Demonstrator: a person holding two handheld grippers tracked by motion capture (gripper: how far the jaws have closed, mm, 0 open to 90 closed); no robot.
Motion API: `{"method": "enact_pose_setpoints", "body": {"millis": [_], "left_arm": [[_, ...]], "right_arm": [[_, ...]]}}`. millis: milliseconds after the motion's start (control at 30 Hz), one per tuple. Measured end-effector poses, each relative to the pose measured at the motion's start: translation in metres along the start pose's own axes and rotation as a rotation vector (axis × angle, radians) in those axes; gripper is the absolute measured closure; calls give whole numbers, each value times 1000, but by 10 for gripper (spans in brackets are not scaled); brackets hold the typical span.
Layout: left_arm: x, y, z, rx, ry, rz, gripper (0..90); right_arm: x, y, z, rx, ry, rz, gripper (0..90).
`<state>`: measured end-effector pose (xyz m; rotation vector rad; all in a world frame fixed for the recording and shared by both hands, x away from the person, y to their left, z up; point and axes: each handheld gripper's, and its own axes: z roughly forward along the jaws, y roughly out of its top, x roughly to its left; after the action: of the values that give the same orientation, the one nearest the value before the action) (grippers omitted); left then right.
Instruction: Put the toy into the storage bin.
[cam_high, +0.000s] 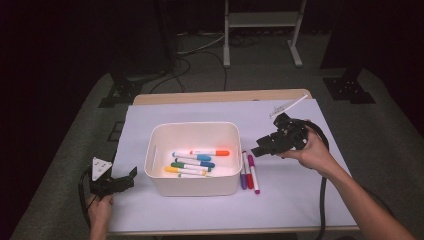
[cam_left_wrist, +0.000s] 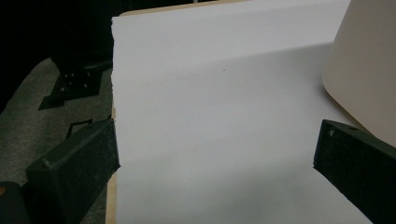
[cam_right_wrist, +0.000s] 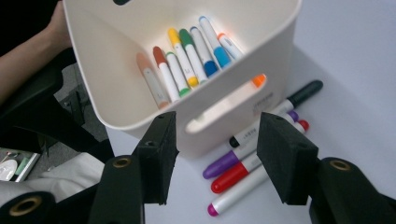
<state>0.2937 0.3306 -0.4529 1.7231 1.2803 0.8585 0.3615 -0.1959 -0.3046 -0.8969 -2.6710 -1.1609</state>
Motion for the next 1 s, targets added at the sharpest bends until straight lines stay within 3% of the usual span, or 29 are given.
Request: {"method": "enact_pose_setpoints", "body": {"millis": [367,1000], "left_arm": [[0,0,0,3,1,3,0],[0,0,-1,-5,0,-2,0]], "right_arm": [[-20,-32,14,24,-49,70,439],[-32,-62,77,76,-100,112,443]]}}
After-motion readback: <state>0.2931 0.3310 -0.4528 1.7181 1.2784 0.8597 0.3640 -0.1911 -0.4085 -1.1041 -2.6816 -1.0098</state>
